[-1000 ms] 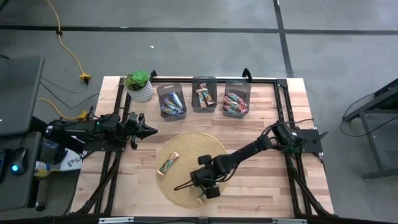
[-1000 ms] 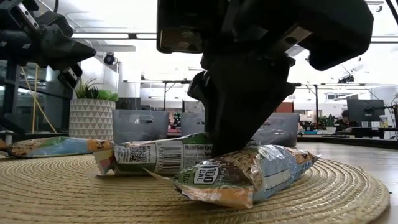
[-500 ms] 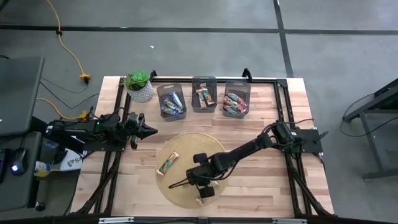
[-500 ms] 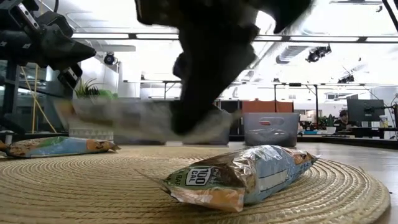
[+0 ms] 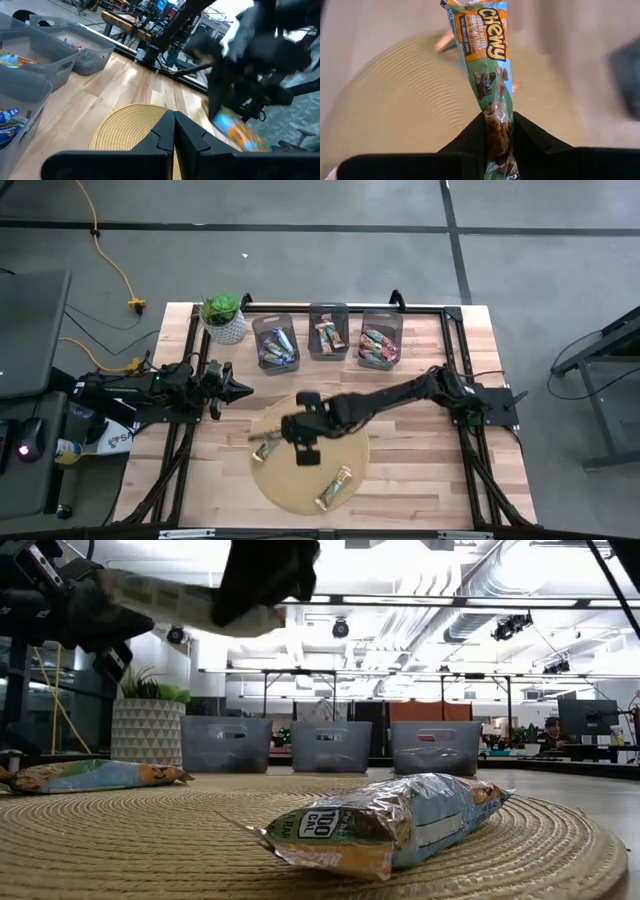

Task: Pick and place Granola Bars by type
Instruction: Put the yellow granola bar into the center black bin

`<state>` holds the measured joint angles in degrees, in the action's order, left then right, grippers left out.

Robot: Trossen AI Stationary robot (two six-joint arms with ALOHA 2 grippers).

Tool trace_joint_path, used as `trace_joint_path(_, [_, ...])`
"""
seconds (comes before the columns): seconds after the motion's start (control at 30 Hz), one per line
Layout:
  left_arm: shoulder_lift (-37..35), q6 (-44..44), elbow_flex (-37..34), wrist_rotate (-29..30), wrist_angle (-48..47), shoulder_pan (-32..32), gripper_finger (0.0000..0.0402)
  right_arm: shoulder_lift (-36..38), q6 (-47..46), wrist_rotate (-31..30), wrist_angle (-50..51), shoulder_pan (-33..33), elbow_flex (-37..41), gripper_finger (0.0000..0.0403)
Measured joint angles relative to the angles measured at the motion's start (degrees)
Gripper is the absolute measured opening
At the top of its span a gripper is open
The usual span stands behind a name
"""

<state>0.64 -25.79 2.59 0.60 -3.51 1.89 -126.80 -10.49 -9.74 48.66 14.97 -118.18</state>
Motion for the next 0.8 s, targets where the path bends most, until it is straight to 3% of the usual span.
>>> trace_joint_path(0.43, [0.0,-0.01,0.0,0.0,0.0,0.0,0.0001,0.04,-2.45,-8.97,10.54,-11.89,-12.33,0.006])
trace_joint_path(0.8, [0.01,-0.01,0.0,0.0,-0.02,0.0,0.0001,0.08,-14.27,-11.54,16.1,-25.18,-14.18,0.006])
